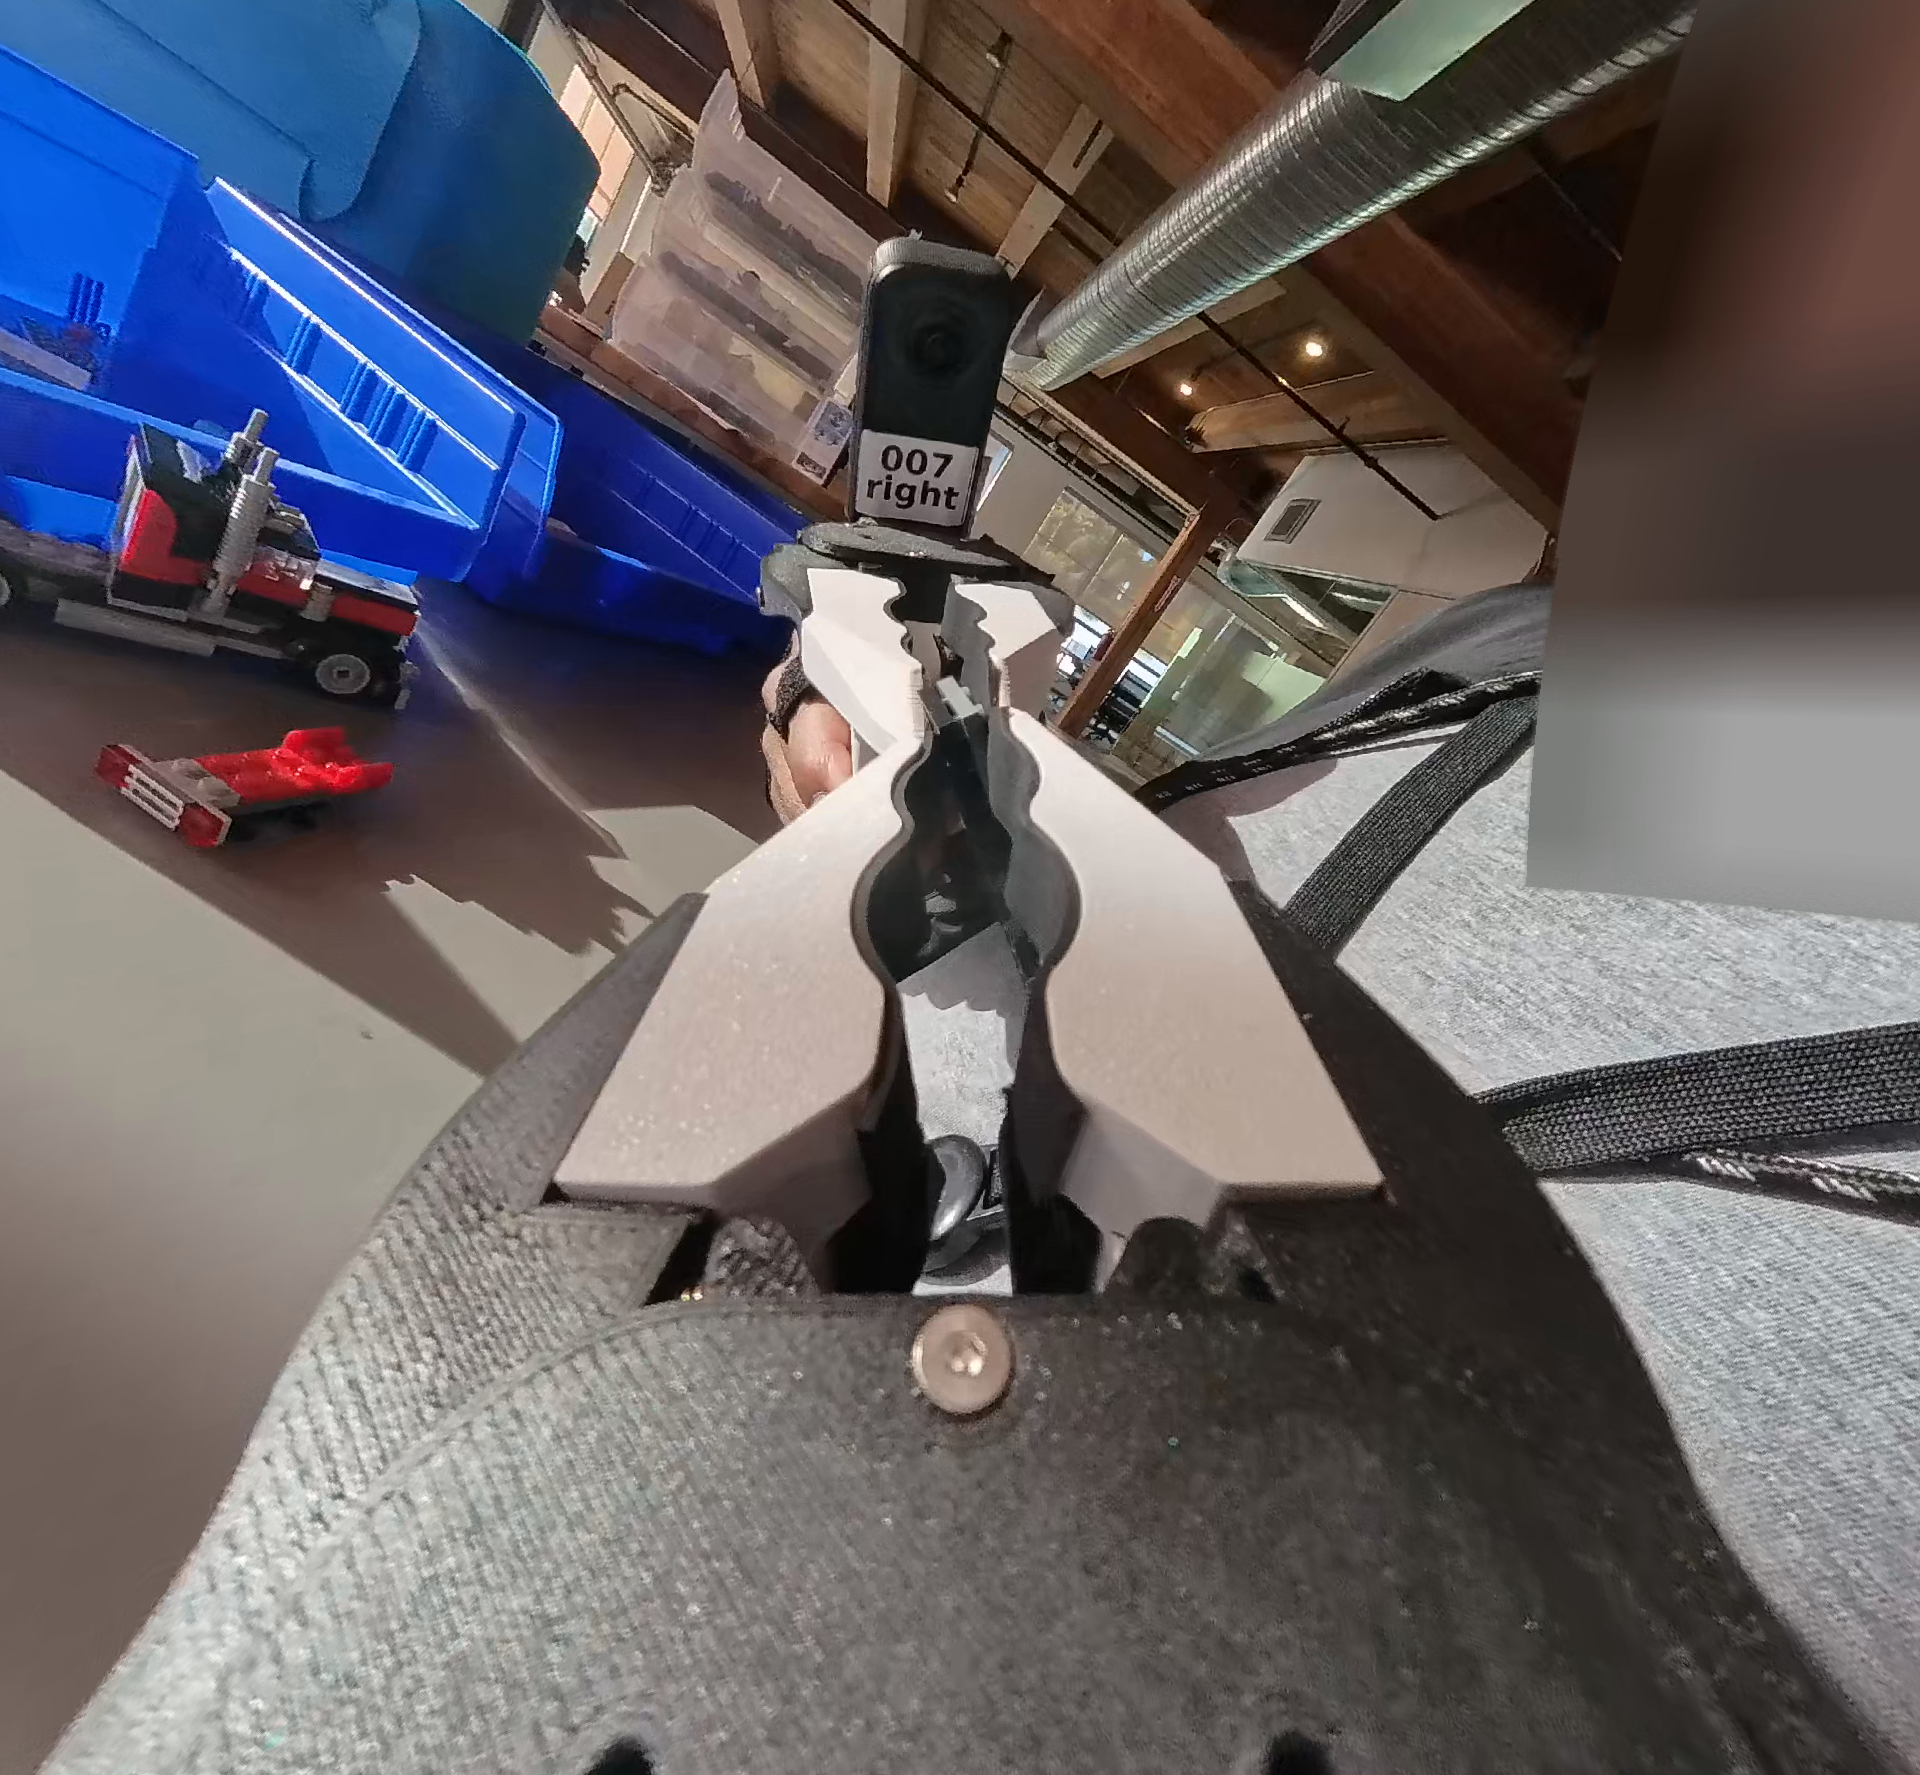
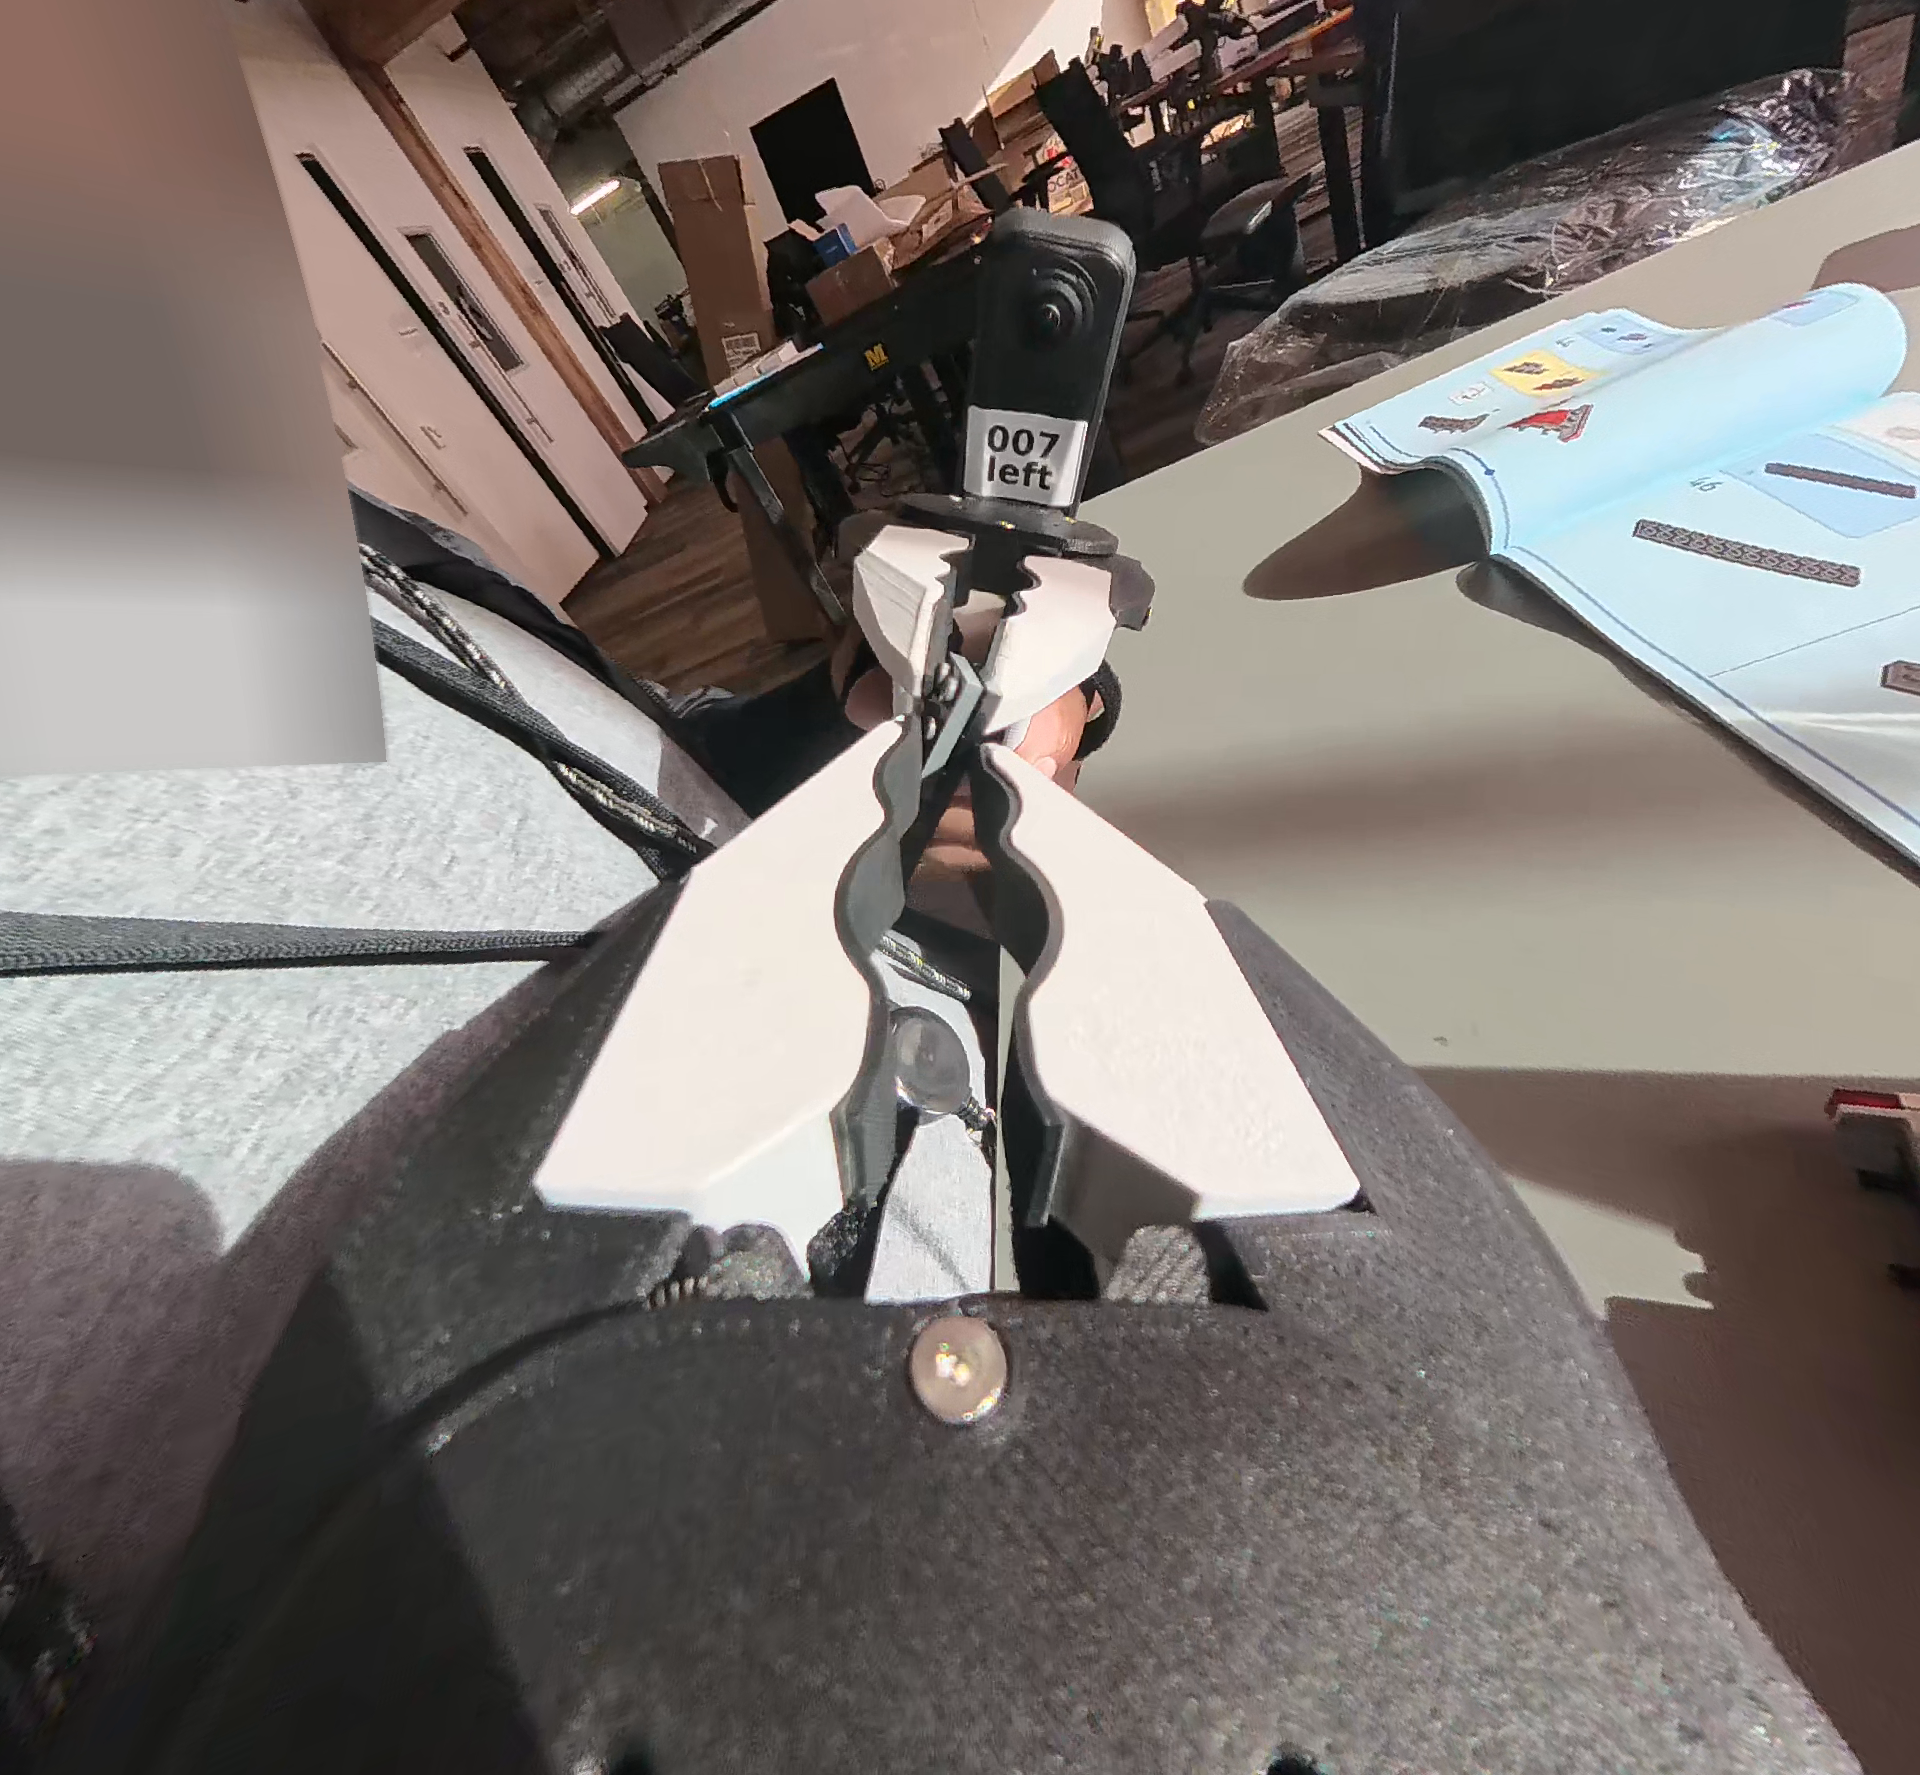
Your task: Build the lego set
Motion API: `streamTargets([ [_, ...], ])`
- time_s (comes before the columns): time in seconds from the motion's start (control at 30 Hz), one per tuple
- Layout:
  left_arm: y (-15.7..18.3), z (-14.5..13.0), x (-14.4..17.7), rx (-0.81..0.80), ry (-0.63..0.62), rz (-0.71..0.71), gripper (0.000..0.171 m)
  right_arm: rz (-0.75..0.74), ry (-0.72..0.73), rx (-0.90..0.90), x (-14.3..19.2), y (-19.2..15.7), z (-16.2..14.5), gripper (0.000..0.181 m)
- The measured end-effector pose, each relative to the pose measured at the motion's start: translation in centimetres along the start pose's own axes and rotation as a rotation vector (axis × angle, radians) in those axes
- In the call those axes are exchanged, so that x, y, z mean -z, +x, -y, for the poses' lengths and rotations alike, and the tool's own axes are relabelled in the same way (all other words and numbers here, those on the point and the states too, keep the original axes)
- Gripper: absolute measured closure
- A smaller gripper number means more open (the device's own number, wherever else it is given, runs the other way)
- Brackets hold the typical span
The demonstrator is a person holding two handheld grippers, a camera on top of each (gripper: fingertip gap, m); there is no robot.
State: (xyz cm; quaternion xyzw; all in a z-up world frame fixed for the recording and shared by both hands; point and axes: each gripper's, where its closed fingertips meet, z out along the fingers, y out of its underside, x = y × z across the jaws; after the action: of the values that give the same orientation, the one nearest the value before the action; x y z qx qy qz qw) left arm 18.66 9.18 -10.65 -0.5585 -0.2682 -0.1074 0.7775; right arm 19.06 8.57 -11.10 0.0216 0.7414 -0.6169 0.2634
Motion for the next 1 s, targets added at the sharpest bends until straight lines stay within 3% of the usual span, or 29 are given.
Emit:
streamTargets([
  [0.27, 0.7, -0.4, 0.0, -0.08, -0.035, -0.022, 0.165, 0.055, 0.009, -0.023, -0.1, -0.8, -0.1, 0.168],
  [0.37, 1.1, -0.9, -0.2, -0.107, -0.059, -0.036, 0.164, 0.077, 0.024, -0.037, -0.1, -1.1, 0.1, 0.158],
  [0.53, 1.9, -1.7, -0.5, -0.168, -0.103, -0.063, 0.164, 0.136, 0.036, -0.07, 0.1, -1.8, 0.2, 0.171],
  [1.0, 3.1, -3.0, -0.8, -0.243, -0.171, -0.079, 0.164, 0.163, -0.049, -0.121, 0.5, -3.3, -1.2, 0.171],
])
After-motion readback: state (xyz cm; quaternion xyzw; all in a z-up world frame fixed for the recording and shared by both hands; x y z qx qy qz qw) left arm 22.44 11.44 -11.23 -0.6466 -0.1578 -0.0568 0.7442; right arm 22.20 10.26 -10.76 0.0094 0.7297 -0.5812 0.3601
